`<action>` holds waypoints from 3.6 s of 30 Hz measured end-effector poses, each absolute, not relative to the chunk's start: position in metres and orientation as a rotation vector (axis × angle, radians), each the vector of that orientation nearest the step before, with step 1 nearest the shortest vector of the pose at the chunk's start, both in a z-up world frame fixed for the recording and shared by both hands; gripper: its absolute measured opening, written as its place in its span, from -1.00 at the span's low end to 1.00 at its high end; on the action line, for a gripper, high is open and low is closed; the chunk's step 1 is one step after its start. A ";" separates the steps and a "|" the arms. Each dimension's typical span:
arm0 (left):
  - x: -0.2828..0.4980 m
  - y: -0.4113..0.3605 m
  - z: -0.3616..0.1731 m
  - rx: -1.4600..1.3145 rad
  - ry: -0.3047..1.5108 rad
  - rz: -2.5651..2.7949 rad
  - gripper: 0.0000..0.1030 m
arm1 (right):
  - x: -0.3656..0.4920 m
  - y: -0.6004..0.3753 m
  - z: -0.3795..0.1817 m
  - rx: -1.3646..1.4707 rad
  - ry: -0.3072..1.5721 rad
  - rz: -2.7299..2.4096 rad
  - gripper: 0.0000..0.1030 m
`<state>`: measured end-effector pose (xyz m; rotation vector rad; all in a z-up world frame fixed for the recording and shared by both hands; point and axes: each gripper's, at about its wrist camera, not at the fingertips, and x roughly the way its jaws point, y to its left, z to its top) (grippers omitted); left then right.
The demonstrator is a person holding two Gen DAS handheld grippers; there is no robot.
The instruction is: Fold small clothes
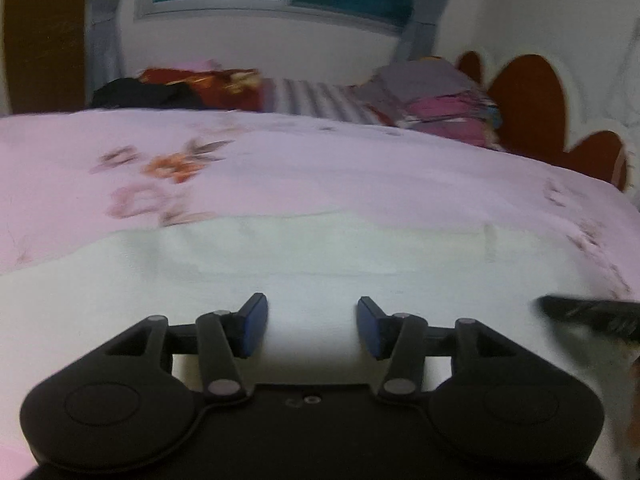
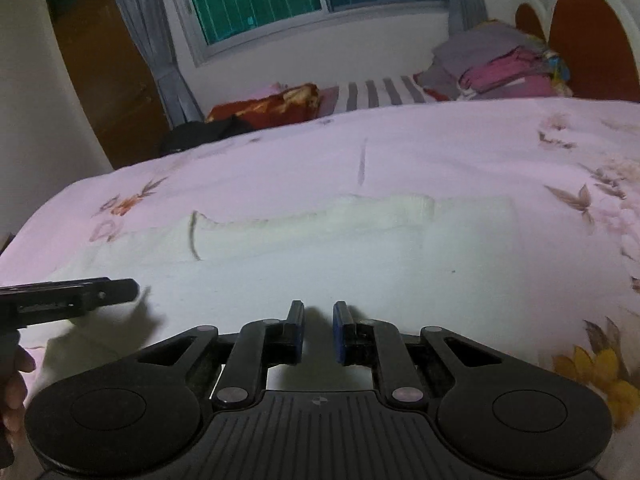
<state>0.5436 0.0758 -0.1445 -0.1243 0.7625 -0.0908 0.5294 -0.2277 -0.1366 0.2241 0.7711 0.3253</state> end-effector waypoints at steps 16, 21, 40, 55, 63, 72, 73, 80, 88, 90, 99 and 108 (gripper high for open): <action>0.541 0.076 -0.132 -0.100 0.717 -0.127 -0.06 | 0.577 -0.296 -0.125 0.187 0.765 0.067 -0.81; 0.544 0.065 -0.147 -0.091 0.782 -0.114 -0.06 | 0.563 -0.287 -0.137 0.158 0.835 0.077 -0.81; 0.489 0.048 -0.136 -0.026 0.757 -0.052 0.94 | 0.474 -0.278 -0.128 0.142 0.834 0.019 -0.80; 0.351 0.318 -0.147 -0.740 0.591 0.464 -0.02 | 0.447 -0.243 -0.114 0.223 0.763 0.112 0.22; 0.338 0.391 -0.166 -1.040 0.396 0.531 -0.23 | 0.456 -0.221 -0.112 0.187 0.771 0.133 0.22; 0.360 0.409 -0.156 -0.904 0.387 0.593 -0.94 | 0.456 -0.226 -0.104 0.173 0.758 0.103 0.22; 0.367 0.411 -0.163 -0.913 0.437 0.613 -0.94 | 0.456 -0.227 -0.105 0.172 0.762 0.098 0.22; 0.393 0.382 -0.136 -0.866 0.398 0.534 -0.95 | 0.451 -0.239 -0.105 0.201 0.764 0.074 0.22; 0.464 0.287 -0.097 -0.685 0.445 0.255 -0.95 | 0.449 -0.253 -0.103 0.233 0.743 0.034 0.22; 0.480 0.252 -0.087 -0.643 0.450 0.181 -0.95 | 0.448 -0.259 -0.102 0.244 0.737 0.008 0.22; 0.536 0.093 -0.087 -0.387 0.560 -0.134 -0.95 | 0.437 -0.292 -0.092 0.312 0.702 -0.051 0.22; 0.503 -0.011 -0.116 -0.205 0.682 -0.291 -0.95 | 0.422 -0.334 -0.088 0.358 0.689 -0.102 0.22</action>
